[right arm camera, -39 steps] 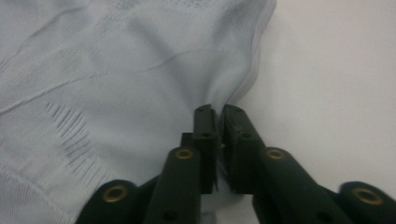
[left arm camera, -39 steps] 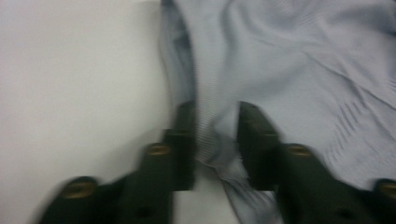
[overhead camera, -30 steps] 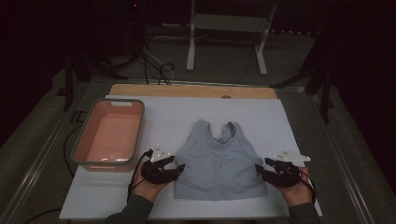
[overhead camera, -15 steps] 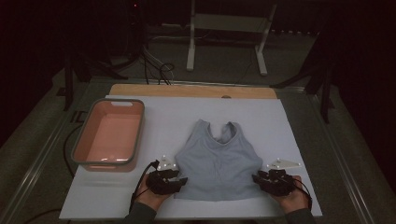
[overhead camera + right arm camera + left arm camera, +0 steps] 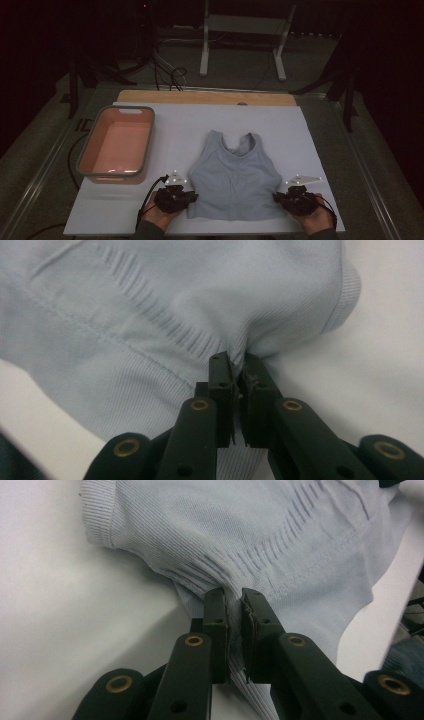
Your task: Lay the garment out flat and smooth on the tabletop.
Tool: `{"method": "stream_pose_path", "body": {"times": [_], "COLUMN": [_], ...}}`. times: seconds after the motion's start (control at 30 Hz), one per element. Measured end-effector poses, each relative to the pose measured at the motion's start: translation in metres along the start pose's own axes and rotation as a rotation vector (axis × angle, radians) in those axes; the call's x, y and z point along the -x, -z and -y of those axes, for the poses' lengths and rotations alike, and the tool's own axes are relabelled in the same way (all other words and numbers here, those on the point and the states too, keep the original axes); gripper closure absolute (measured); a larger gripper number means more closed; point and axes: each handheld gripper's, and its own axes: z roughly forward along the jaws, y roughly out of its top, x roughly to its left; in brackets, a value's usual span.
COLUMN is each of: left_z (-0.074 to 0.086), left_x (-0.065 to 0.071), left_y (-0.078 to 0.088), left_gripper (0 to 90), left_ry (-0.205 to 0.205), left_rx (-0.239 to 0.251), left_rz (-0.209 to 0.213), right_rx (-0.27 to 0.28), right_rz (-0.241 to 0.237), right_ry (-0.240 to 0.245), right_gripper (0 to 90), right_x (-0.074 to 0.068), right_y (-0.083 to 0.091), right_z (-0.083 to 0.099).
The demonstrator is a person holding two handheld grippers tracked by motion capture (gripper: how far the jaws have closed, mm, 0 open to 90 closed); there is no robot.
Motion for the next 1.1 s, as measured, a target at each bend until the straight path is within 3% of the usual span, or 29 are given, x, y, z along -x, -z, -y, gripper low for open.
{"method": "stream_pose_path", "body": {"times": [0.23,0.33,0.5,0.67,0.93,1.1], "left_z": [0.009,0.010,0.005,-0.004,-0.014,-0.019], "left_x": [0.005,0.004,0.000,-0.006,-0.016,-0.019], "left_y": [0.014,0.016,0.021,0.020,0.016,0.009], "left_gripper": [83.0,81.6,56.7,38.1,17.7,15.9], "left_ry": [-0.004,-0.004,-0.007,0.004,0.017,0.017], "left_rx": [0.002,0.029,0.130,0.207,0.269,0.276], "left_rz": [0.024,0.022,-0.020,-0.053,-0.120,-0.124], "right_rx": [0.013,0.035,0.136,0.224,0.300,0.338], "right_rz": [-0.040,-0.026,0.033,0.038,0.061,0.079], "right_ry": [0.007,0.016,-0.014,-0.070,-0.092,-0.103], "right_gripper": [84.0,76.7,49.1,33.5,23.5,20.5], "right_x": [-0.008,-0.009,-0.004,0.006,0.017,0.022], "right_y": [0.011,0.013,0.017,0.016,0.009,0.004], "right_z": [0.010,0.010,0.004,-0.006,-0.018,-0.021]}}
